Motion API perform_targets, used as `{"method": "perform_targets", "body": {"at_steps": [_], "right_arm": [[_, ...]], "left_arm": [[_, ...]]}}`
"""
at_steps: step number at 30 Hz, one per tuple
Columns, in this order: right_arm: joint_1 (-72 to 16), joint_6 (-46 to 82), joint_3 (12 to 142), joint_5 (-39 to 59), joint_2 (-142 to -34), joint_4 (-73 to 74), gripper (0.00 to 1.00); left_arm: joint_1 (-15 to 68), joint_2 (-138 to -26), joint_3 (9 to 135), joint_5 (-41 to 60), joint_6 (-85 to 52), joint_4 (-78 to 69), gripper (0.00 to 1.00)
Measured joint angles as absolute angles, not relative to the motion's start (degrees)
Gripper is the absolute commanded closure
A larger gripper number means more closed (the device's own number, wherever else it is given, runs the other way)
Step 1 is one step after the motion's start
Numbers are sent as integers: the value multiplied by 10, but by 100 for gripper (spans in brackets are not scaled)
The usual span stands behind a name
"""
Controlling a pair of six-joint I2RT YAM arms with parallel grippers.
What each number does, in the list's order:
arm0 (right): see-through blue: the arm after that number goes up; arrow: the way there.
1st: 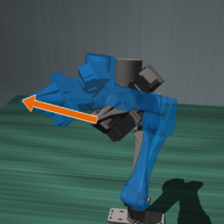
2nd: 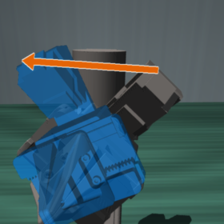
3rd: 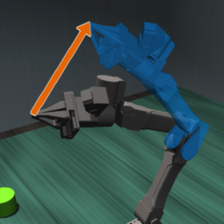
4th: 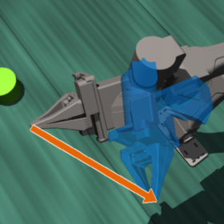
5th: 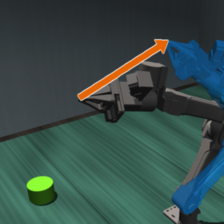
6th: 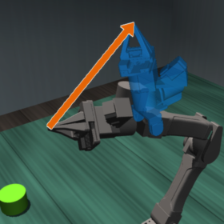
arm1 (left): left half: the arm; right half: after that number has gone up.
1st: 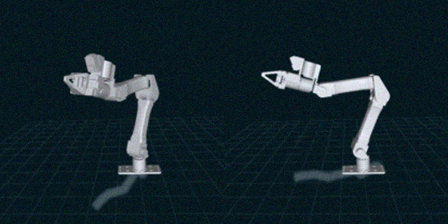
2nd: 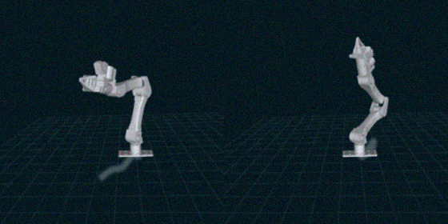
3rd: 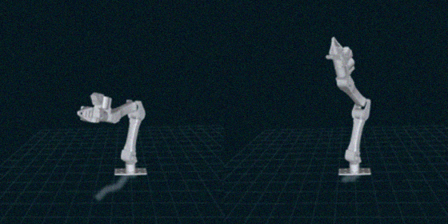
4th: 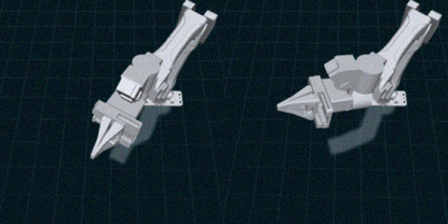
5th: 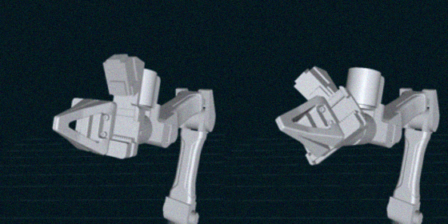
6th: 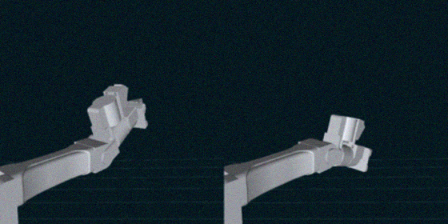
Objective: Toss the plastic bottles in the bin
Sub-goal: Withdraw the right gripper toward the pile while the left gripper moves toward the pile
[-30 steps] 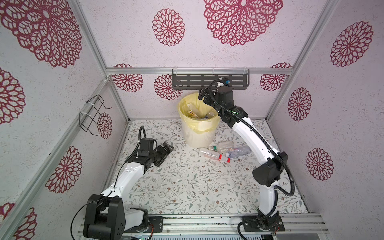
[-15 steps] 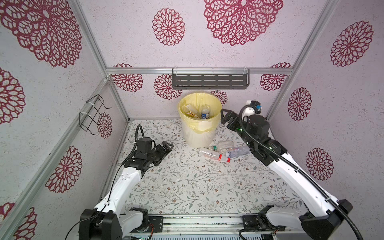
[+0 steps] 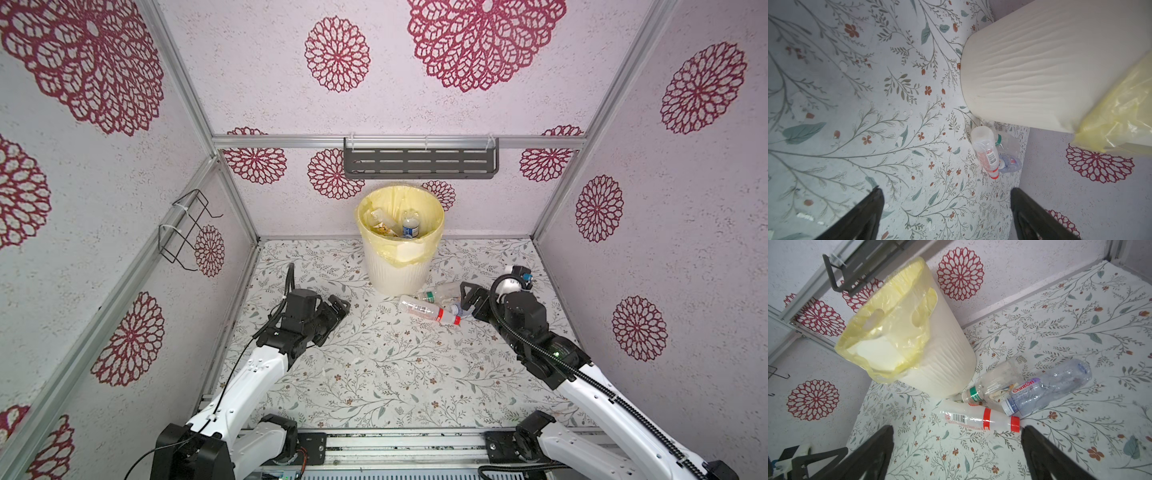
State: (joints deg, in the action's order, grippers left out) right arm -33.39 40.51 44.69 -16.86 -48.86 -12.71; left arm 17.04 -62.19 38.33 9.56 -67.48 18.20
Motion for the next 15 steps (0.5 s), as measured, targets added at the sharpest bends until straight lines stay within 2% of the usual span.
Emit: {"method": "perform_targets", "body": {"at_steps": [5, 15], "right_arm": [[-332, 384, 379, -139, -494, -125, 1], [-327, 329, 360, -117, -517, -128, 1]], "left_arm": [[200, -623, 366, 51, -718, 182, 3], [283, -702, 422, -36, -794, 182, 3]]}}
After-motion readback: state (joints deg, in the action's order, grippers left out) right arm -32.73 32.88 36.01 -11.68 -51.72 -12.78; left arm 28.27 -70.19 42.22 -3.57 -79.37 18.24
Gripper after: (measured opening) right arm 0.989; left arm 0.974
